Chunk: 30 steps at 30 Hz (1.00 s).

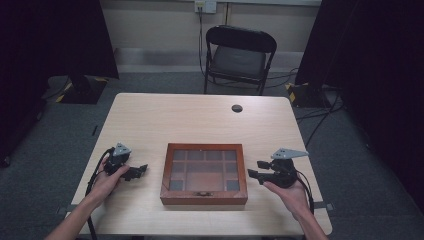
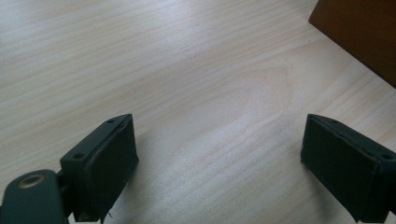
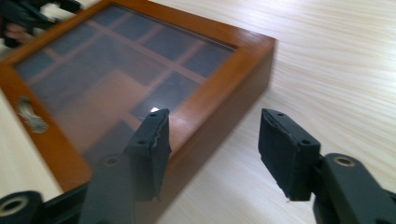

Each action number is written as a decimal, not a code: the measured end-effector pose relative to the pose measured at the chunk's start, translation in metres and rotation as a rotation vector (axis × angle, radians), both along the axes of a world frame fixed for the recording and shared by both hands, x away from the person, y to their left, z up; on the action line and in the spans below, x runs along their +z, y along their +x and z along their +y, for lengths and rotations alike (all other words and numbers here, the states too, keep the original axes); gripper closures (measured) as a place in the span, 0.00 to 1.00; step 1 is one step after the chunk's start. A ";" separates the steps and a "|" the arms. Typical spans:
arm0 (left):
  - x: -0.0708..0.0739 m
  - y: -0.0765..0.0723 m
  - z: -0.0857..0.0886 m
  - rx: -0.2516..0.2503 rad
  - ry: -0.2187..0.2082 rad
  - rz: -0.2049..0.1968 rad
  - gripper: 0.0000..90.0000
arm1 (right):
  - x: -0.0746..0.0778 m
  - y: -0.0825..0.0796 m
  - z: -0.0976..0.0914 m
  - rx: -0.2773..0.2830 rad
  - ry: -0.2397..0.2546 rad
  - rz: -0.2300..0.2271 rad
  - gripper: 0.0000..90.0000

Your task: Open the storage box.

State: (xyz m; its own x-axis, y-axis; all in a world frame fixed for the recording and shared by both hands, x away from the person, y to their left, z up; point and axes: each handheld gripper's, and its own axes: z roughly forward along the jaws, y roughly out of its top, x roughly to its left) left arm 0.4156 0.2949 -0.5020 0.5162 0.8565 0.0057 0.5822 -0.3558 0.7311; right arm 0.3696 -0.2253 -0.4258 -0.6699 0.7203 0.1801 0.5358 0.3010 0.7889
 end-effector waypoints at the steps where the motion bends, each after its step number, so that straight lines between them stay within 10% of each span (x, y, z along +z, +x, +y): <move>1: 0.000 0.000 0.000 0.000 0.000 0.000 0.11 | 0.000 0.000 0.000 0.000 0.000 0.000 0.50; 30: 0.000 0.000 0.000 -0.003 0.002 0.000 0.11 | 0.034 -0.001 0.092 0.294 0.071 0.015 0.68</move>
